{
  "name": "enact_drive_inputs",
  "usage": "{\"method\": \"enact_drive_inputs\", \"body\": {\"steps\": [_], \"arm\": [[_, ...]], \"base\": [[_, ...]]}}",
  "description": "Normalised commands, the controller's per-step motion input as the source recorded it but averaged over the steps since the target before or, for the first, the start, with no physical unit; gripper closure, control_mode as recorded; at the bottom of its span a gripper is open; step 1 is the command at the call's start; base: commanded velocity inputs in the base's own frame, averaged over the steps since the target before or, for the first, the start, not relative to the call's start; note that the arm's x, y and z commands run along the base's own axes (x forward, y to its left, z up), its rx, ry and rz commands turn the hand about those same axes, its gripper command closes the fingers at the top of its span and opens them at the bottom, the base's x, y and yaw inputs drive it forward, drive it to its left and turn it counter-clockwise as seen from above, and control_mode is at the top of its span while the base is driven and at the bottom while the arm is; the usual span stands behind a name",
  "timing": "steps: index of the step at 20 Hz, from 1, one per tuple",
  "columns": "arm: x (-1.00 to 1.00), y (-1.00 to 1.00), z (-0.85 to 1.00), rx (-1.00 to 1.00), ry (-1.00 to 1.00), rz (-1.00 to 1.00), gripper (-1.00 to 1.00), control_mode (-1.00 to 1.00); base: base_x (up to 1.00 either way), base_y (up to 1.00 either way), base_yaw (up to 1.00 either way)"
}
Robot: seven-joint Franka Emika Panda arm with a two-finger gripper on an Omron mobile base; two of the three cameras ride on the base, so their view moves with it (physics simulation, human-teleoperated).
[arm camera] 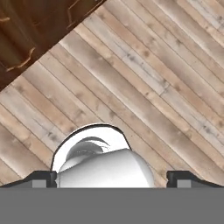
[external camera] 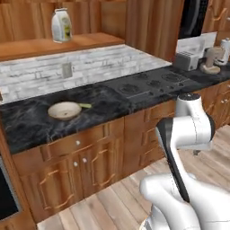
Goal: Pick the egg and butter from the fridge and place them by the bowl for mixing.
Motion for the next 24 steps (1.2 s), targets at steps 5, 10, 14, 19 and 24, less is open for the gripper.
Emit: {"method": "enact_drive_inputs", "body": {"steps": [5,10,14,19,24], "arm": [[0.00,0.00,0.00,0.00,0.00,0.00,-1.00,1.00],[0.00,0.00,0.00,0.00,0.00,0.00,-1.00,1.00],[0.00,0.00,0.00,0.00,0.00,0.00,-1.00,1.00],[0.00,0.00,0.00,0.00,0.00,0.00,-1.00,1.00],[0.00,0.00,0.00,0.00,0.00,0.00,-1.00,1.00]], "base": [[0.00,-0.28,-0.90],[0.02,-0.42,-0.83],[0.18,-0.50,-0.71],[0.44,-0.63,-0.58],[0.66,-0.76,-0.42]]}}
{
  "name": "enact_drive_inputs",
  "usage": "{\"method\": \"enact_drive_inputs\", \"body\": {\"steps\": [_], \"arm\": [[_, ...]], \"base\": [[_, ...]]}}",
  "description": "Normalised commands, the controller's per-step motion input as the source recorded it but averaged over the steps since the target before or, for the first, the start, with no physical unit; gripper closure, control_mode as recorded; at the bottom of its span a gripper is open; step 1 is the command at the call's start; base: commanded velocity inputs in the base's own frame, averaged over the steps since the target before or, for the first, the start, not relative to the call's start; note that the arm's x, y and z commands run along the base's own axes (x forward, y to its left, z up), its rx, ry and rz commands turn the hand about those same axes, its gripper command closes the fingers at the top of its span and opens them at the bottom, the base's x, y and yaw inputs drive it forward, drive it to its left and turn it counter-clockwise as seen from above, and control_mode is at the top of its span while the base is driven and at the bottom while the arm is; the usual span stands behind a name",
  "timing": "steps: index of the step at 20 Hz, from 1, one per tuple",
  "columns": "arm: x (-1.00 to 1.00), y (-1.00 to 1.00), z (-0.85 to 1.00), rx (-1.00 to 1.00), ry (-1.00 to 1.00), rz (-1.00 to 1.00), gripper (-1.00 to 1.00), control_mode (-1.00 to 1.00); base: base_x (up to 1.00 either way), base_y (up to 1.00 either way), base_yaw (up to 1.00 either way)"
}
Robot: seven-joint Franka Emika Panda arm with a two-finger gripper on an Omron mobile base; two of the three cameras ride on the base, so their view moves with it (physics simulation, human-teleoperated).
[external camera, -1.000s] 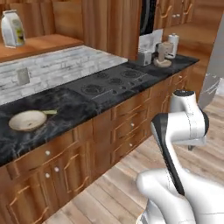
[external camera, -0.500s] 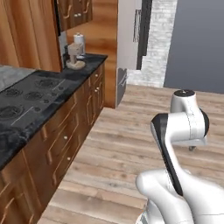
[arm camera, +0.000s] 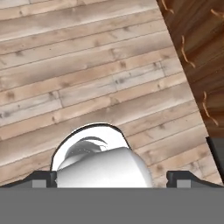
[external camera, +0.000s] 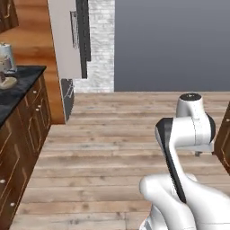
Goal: Pick the egg and butter from the fridge and place them by the bowl for mixing.
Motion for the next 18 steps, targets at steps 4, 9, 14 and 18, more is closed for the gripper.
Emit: {"method": "enact_drive_inputs", "body": {"steps": [4,9,14,18], "arm": [[0.00,0.00,0.00,0.00,0.00,0.00,-1.00,1.00],[0.00,0.00,0.00,0.00,0.00,0.00,-1.00,1.00],[0.00,0.00,0.00,0.00,0.00,0.00,-1.00,1.00],[0.00,0.00,0.00,0.00,0.00,0.00,-1.00,1.00]], "base": [[0.87,-0.81,-0.30],[1.00,-0.62,-0.05],[1.00,-0.32,0.16],[1.00,-0.29,0.22]]}}
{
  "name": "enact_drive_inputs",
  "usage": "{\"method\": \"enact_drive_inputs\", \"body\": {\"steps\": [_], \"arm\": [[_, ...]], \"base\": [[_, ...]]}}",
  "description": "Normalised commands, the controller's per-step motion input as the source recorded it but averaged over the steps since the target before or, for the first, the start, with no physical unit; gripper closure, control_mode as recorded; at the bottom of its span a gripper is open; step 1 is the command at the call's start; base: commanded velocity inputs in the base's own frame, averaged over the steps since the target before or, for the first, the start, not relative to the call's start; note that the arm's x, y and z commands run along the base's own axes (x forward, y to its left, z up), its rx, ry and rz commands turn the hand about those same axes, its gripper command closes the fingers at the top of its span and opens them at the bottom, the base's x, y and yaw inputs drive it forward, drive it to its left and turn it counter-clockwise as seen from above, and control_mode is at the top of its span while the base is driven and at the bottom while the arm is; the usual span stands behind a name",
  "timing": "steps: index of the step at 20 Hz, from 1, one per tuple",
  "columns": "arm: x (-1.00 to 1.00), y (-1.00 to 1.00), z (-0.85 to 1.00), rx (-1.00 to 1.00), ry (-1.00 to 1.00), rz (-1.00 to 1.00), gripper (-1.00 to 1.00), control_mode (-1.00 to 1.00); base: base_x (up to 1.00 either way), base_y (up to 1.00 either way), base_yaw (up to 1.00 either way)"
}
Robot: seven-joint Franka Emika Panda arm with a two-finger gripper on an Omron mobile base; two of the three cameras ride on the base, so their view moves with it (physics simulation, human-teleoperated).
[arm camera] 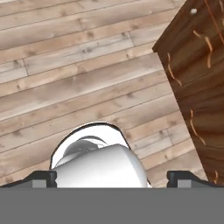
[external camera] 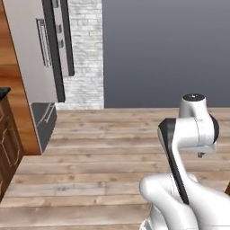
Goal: Pick the egg and butter from the fridge and place them by the bowl for mixing.
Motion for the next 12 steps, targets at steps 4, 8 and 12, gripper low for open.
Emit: {"method": "enact_drive_inputs", "body": {"steps": [4,8,12], "arm": [[0.00,0.00,0.00,0.00,0.00,0.00,-1.00,1.00],[0.00,0.00,0.00,0.00,0.00,0.00,-1.00,1.00],[0.00,0.00,0.00,0.00,0.00,0.00,-1.00,1.00]], "base": [[1.00,-0.50,0.24],[1.00,-0.36,0.29],[1.00,-0.31,0.22]]}}
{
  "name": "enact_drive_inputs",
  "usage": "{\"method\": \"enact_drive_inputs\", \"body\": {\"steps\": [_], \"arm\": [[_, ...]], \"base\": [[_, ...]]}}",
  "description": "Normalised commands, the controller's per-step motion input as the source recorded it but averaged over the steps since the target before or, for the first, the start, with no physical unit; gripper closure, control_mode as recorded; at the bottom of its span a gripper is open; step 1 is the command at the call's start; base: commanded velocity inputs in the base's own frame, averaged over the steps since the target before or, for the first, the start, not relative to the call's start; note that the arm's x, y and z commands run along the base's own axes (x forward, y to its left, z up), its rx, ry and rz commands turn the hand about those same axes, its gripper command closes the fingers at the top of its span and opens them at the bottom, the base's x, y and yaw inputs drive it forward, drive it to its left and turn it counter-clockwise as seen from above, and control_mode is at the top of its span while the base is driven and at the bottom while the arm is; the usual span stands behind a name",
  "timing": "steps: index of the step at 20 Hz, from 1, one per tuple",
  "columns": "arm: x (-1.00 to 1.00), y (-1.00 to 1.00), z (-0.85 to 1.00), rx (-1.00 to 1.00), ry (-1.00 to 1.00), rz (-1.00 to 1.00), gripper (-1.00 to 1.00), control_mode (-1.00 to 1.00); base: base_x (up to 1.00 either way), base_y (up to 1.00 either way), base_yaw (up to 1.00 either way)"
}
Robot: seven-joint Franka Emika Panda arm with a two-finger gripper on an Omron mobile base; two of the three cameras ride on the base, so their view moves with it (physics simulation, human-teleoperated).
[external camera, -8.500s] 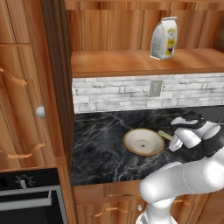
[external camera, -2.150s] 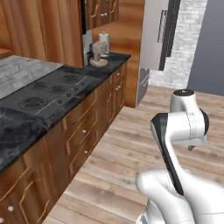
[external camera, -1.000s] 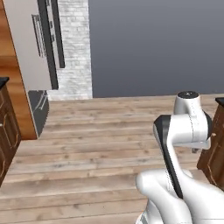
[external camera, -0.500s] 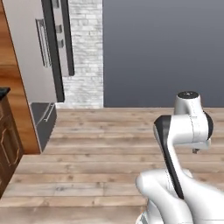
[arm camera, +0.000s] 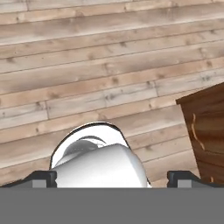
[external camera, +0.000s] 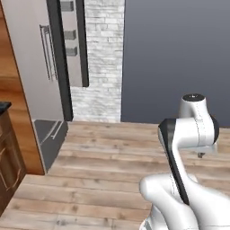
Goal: Pick the egg and butter from the fridge and place them by the bowl for mixing.
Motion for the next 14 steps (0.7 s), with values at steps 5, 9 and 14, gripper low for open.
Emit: {"method": "enact_drive_inputs", "body": {"steps": [5,9,14], "arm": [[0.00,0.00,0.00,0.00,0.00,0.00,-1.00,1.00],[0.00,0.00,0.00,0.00,0.00,0.00,-1.00,1.00],[0.00,0.00,0.00,0.00,0.00,0.00,-1.00,1.00]], "base": [[0.87,-0.23,0.28],[0.50,-0.23,0.53],[0.40,-0.36,0.63]]}}
